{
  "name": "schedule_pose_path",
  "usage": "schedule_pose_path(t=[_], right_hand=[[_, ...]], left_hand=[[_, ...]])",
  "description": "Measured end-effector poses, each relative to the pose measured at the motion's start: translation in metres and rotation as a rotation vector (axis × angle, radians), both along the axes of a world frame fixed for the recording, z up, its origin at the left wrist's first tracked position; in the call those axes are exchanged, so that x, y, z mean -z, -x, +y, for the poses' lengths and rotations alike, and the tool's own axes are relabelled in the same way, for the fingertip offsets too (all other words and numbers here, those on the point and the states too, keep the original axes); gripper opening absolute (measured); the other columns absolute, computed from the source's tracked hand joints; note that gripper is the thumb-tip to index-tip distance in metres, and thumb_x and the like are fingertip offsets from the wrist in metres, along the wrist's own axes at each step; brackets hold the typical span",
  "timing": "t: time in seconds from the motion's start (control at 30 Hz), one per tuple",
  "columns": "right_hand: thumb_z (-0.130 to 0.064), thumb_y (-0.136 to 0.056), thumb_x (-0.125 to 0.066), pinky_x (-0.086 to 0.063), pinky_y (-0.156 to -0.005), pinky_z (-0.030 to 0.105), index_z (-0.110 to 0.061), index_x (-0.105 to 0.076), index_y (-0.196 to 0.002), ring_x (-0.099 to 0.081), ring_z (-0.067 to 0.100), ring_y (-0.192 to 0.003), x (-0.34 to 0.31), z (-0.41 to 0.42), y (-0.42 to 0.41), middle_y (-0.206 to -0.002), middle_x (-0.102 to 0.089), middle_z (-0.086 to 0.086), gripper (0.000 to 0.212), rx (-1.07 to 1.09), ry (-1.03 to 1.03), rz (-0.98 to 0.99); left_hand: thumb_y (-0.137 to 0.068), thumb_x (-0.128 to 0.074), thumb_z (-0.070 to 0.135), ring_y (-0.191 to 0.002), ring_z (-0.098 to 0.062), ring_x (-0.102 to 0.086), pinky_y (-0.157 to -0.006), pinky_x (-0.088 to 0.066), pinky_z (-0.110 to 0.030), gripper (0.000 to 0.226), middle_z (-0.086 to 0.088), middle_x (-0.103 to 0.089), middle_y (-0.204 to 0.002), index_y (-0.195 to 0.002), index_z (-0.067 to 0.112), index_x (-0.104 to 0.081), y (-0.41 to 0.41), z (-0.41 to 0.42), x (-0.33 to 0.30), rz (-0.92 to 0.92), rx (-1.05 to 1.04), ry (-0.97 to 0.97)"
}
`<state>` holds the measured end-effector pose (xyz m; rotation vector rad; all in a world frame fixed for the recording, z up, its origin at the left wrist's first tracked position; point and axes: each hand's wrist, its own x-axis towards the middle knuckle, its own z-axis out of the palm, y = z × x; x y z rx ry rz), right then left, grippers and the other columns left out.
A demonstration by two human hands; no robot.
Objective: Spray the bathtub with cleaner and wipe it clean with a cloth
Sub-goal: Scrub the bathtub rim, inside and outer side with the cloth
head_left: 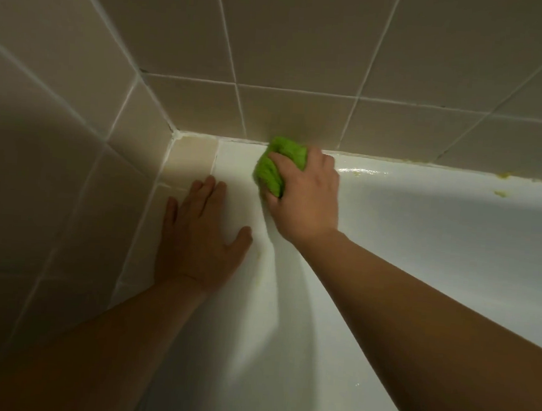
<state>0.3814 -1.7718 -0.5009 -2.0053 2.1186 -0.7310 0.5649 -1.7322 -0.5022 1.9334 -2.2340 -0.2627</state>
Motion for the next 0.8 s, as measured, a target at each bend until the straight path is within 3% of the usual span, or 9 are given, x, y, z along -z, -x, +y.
schedule_pose_path(t=[0.1,0.3,0.53,0.7,0.8], right_hand=[[-0.045,-0.085,-0.071,-0.040,-0.091,0.043,-0.033,-0.065,-0.130,-0.047,0.035,-0.104,-0.002,0.000,0.011,-0.122,-0.051,0.012,0.047,-0.040,0.005,0.027],[-0.041,-0.086,-0.071,-0.040,-0.096,0.045,-0.032,-0.064,-0.134,-0.044,0.035,-0.110,0.012,0.020,0.036,-0.126,-0.052,0.012,0.049,0.221,0.016,-0.061],[-0.053,-0.088,-0.064,-0.040,-0.090,0.042,-0.041,-0.064,-0.126,-0.043,0.031,-0.107,-0.023,-0.018,0.010,-0.120,-0.047,0.003,0.040,-0.105,-0.119,0.069],[-0.048,-0.087,-0.069,-0.042,-0.086,0.041,-0.038,-0.068,-0.129,-0.046,0.034,-0.099,-0.005,0.017,0.066,-0.121,-0.055,0.008,0.043,0.126,-0.009,-0.013],[-0.050,-0.087,-0.069,-0.038,-0.082,0.039,-0.037,-0.069,-0.127,-0.046,0.034,-0.097,-0.002,0.013,0.060,-0.119,-0.056,0.007,0.042,0.147,-0.017,0.007]], left_hand=[[-0.086,-0.037,0.064,-0.156,-0.023,-0.022,-0.125,-0.011,-0.052,0.087,-0.005,-0.030,-0.167,-0.159,0.017,-0.035,0.003,-0.006,0.001,-0.006,0.000,0.015],[-0.088,-0.039,0.062,-0.158,-0.017,-0.009,-0.127,-0.004,-0.049,0.087,0.000,-0.017,-0.171,-0.163,0.020,-0.023,0.014,-0.021,0.001,-0.007,0.028,-0.016],[-0.088,-0.030,0.067,-0.158,-0.018,-0.013,-0.126,-0.008,-0.052,0.087,-0.001,-0.020,-0.171,-0.162,0.020,-0.029,0.022,-0.039,0.004,-0.009,0.075,0.008],[-0.090,-0.037,0.063,-0.158,-0.019,-0.014,-0.126,-0.008,-0.053,0.084,-0.002,-0.020,-0.171,-0.161,0.020,-0.029,0.026,-0.045,0.004,-0.021,0.098,0.017],[-0.089,-0.041,0.062,-0.157,-0.018,-0.018,-0.126,-0.009,-0.053,0.083,-0.002,-0.024,-0.169,-0.159,0.019,-0.032,0.029,-0.049,0.003,0.003,0.106,0.026]])
